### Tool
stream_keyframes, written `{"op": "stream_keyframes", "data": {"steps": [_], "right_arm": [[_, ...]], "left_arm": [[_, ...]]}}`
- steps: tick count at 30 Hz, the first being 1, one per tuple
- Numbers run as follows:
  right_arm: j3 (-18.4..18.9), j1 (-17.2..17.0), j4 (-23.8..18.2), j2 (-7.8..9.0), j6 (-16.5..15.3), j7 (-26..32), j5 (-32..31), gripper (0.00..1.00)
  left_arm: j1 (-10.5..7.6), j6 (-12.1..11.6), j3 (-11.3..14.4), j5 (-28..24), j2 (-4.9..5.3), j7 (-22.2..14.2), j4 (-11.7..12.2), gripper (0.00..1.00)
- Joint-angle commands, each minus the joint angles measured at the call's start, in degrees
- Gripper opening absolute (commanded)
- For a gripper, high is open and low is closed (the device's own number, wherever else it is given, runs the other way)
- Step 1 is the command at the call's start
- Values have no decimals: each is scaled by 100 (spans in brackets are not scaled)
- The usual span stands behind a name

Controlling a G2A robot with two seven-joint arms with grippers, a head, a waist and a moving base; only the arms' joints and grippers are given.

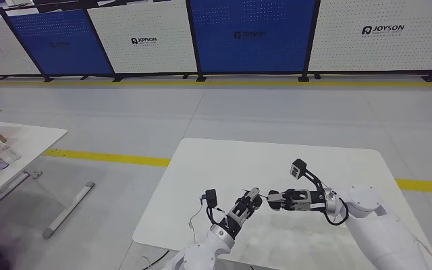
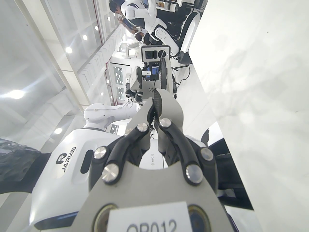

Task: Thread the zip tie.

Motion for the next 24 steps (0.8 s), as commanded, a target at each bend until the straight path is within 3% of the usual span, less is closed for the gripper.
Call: {"op": "stream_keyframes", "data": {"steps": [1,12,14,15,16,17,24], "right_arm": [[0,0,0,0,0,0,0,0],[9,-32,-33,-2,-7,-80,15,0],[80,-131,-152,14,-48,-198,45,20],[123,-166,-182,25,-60,-211,64,38],[172,-200,-205,38,-76,-229,77,78],[239,-248,-230,58,-88,-237,91,100],[753,-600,-431,217,-188,-277,134,100]], "left_arm": [[4,2,4,6,-1,-13,-8,0],[20,-26,43,129,-11,-11,-12,0],[20,-20,50,141,-16,27,-14,0],[18,-11,52,139,-19,47,-17,0],[14,-1,51,140,-22,73,-14,0],[5,21,48,145,-26,116,-5,0],[-46,101,91,340,-55,391,123,0]]}}
